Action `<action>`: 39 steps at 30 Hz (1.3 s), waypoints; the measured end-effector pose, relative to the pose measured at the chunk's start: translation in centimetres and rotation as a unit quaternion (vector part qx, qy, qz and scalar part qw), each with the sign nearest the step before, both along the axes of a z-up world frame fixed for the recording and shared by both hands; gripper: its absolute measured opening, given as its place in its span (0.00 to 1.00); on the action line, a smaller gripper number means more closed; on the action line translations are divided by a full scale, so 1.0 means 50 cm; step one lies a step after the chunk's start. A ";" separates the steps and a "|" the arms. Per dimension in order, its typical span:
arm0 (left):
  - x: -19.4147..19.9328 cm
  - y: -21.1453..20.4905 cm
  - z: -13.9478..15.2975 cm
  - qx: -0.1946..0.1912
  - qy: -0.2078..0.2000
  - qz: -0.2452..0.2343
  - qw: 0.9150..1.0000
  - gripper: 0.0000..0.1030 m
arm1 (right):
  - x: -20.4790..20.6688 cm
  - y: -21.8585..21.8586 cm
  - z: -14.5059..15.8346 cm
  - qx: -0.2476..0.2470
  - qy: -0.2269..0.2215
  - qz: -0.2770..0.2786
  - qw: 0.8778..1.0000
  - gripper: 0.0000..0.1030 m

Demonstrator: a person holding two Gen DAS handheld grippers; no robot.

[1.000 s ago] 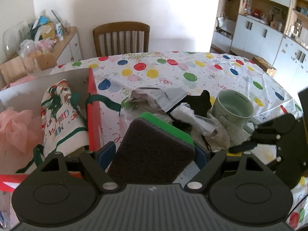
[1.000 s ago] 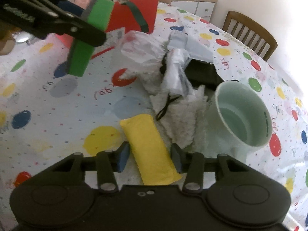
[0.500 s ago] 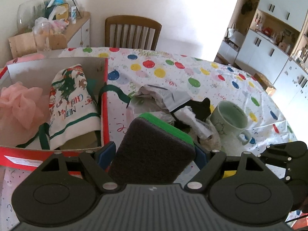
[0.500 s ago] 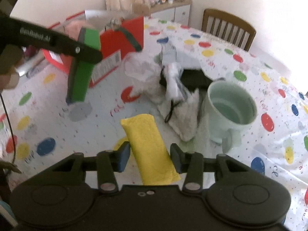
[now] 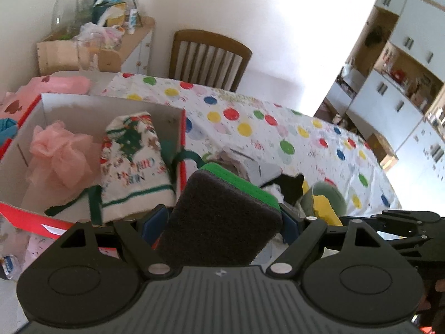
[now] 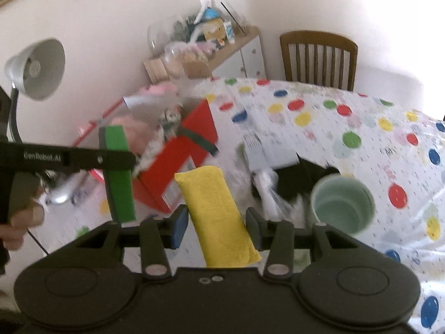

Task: Organize soft objects
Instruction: 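Carry the sponge and yellow cloth with both grippers over the red box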

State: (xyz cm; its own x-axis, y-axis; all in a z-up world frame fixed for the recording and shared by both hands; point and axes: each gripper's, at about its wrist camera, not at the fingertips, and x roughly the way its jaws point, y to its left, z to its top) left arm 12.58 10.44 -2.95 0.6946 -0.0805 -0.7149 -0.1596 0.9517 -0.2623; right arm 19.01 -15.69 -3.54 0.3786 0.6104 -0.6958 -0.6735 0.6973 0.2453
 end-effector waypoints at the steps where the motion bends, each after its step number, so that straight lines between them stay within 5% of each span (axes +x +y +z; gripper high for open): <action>1: 0.001 0.008 0.008 -0.003 -0.001 0.005 1.000 0.81 | 0.003 0.008 0.008 0.004 -0.001 0.000 1.000 0.42; 7: 0.006 0.060 0.051 -0.006 -0.018 0.029 0.999 0.81 | 0.018 0.079 0.047 0.022 -0.010 0.012 1.000 0.41; 19: 0.031 0.192 0.082 0.074 -0.022 0.096 0.992 0.81 | 0.044 0.257 0.065 0.048 -0.007 0.044 0.998 0.36; 39: 0.110 0.333 -0.052 0.138 0.091 0.127 0.978 0.81 | 0.072 0.458 -0.043 -0.024 -0.010 0.055 0.998 0.36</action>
State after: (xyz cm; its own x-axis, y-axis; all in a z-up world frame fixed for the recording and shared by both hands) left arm 18.09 27.08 -5.56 0.5270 0.2916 -0.7983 -0.4198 0.9060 0.0538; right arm 22.62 7.23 -5.69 0.3259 0.6148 -0.7182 -0.7507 0.6301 0.1987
